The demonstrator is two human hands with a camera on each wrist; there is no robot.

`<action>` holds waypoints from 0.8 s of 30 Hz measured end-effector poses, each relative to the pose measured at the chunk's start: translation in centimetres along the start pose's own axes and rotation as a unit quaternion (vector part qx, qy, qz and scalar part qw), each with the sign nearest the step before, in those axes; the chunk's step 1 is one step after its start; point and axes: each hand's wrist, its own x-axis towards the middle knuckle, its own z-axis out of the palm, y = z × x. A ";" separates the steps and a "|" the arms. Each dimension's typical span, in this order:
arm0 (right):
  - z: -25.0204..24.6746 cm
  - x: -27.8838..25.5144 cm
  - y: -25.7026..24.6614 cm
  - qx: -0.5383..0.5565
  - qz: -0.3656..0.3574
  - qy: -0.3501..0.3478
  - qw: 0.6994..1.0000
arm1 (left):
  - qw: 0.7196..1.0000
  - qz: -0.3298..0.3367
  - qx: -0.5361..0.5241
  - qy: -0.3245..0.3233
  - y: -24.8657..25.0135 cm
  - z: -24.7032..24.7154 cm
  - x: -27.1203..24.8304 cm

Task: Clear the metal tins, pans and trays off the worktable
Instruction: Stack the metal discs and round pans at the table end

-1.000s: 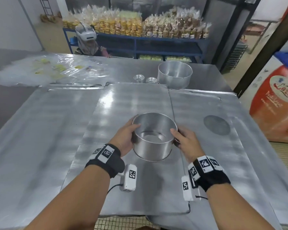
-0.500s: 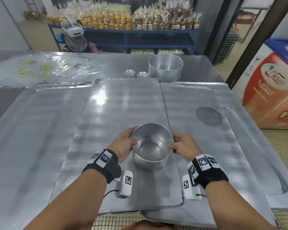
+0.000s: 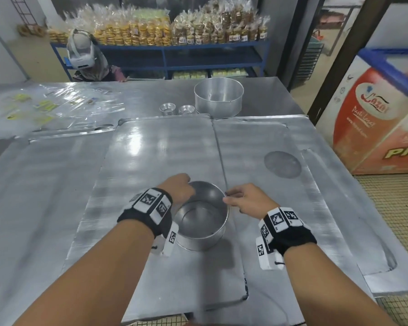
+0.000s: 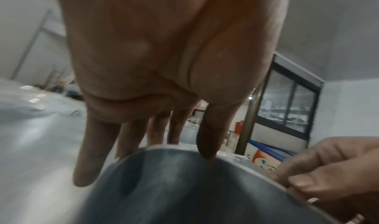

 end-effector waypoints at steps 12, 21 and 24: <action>-14.2 4.6 4.4 -0.174 0.118 0.113 0.971 | 0.980 0.123 0.148 -0.053 20.2 3.7 9.0; -21.8 10.4 11.4 -0.258 0.156 0.140 0.943 | 0.967 0.061 0.238 -0.070 25.9 10.6 22.6; -22.4 12.6 12.8 -0.316 0.156 0.117 0.929 | 0.955 0.013 0.282 -0.091 24.6 13.5 28.8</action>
